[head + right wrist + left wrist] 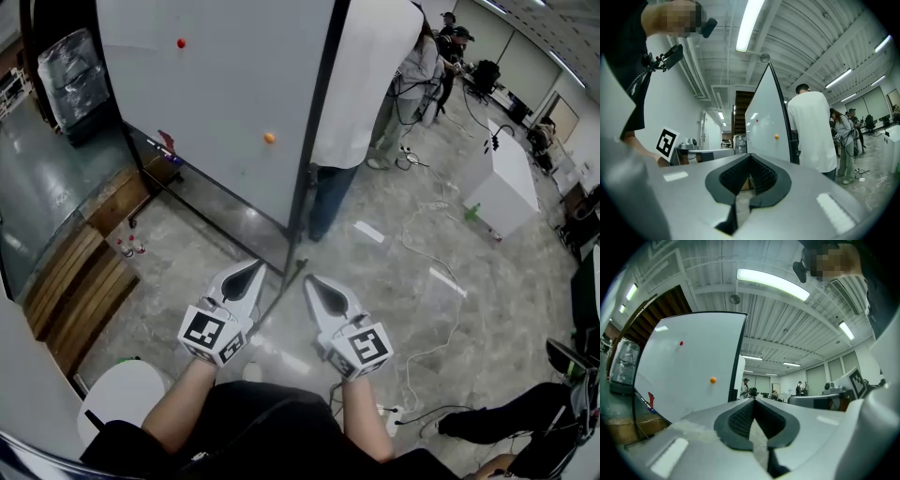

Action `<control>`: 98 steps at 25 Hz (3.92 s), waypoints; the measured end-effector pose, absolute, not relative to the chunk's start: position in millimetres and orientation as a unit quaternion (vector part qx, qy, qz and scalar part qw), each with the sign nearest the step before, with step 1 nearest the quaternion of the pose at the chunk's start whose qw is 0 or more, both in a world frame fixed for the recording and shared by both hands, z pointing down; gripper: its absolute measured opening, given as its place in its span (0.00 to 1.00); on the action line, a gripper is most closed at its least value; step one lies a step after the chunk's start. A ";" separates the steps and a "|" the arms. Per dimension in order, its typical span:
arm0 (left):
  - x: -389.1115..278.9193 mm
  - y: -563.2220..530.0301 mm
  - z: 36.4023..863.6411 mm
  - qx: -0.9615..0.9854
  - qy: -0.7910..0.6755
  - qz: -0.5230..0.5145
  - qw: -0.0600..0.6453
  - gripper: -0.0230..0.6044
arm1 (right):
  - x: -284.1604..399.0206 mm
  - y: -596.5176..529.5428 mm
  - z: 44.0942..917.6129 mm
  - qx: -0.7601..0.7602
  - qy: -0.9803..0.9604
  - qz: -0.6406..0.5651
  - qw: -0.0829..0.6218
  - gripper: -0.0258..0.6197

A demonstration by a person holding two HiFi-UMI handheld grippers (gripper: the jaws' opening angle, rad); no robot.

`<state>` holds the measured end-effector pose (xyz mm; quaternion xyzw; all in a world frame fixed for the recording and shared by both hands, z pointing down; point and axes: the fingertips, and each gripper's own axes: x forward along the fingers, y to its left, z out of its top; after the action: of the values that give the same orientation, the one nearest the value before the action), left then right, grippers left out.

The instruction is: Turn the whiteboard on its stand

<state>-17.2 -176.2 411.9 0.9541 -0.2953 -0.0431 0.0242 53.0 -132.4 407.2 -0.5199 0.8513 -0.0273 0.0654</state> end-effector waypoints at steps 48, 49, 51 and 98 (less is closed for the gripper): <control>6.3 -286.4 415.3 0.935 -0.354 -0.026 0.018 0.04 | 120.9 -335.8 406.8 -0.477 0.879 0.020 -0.015 0.26; 6.1 -288.5 415.2 0.934 -0.357 -0.025 0.017 0.04 | 121.2 -343.3 409.1 -0.475 0.880 0.019 -0.021 0.28; 7.0 -291.3 415.1 0.931 -0.363 -0.024 0.017 0.04 | 124.0 -356.8 415.8 -0.470 0.882 0.016 -0.032 0.32; -20.9 -280.1 410.0 0.905 -0.425 -0.002 0.009 0.04 | 109.2 -383.2 425.2 -0.385 0.920 -0.012 -0.073 0.34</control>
<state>-20.9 -280.1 410.0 0.9054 -0.4245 -0.0021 0.0094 109.2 -383.2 425.2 -0.3852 0.9199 -0.0123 -0.0728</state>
